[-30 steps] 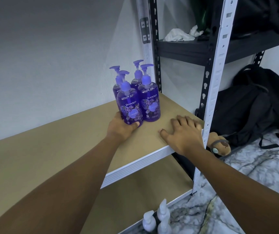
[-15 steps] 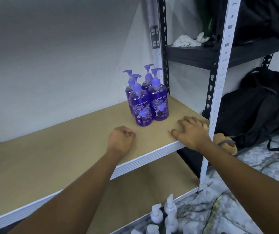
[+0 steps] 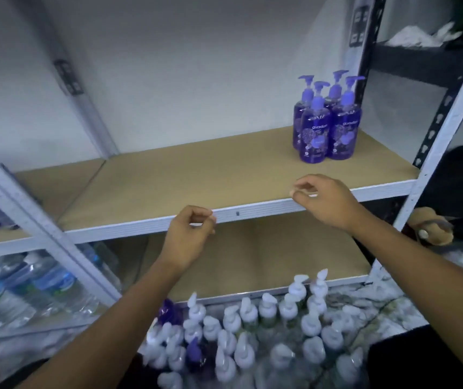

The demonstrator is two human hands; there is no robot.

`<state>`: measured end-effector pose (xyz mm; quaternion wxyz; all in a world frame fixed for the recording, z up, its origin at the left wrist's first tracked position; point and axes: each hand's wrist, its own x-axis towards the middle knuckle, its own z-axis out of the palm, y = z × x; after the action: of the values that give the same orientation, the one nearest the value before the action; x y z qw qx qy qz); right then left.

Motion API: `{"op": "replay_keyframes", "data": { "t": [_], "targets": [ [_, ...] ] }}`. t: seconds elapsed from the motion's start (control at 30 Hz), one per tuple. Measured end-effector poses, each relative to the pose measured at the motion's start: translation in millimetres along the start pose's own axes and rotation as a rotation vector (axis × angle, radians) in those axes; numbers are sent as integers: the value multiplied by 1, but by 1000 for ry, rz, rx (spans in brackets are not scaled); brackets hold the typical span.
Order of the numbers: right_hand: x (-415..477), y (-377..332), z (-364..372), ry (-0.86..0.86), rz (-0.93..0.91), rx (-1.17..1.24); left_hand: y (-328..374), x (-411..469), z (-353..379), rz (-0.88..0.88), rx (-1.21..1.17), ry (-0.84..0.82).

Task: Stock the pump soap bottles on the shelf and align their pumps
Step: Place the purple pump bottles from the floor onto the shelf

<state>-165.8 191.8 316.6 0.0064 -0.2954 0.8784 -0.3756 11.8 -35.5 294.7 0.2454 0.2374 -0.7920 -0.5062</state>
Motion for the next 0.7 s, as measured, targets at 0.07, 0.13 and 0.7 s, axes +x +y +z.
{"op": "replay_keyframes", "data": {
  "t": [0.07,0.13,0.7],
  "targets": [
    [-16,-27,21,-50,-35,79,-9,-18,-29,-4,-13,8],
    [-31,-49,45,-112,-50,143,-21,-31,-56,-31,-20,43],
    [-114,-71,255,-717,38,27,-217,-64,-133,-615,137,68]
  ]
}}
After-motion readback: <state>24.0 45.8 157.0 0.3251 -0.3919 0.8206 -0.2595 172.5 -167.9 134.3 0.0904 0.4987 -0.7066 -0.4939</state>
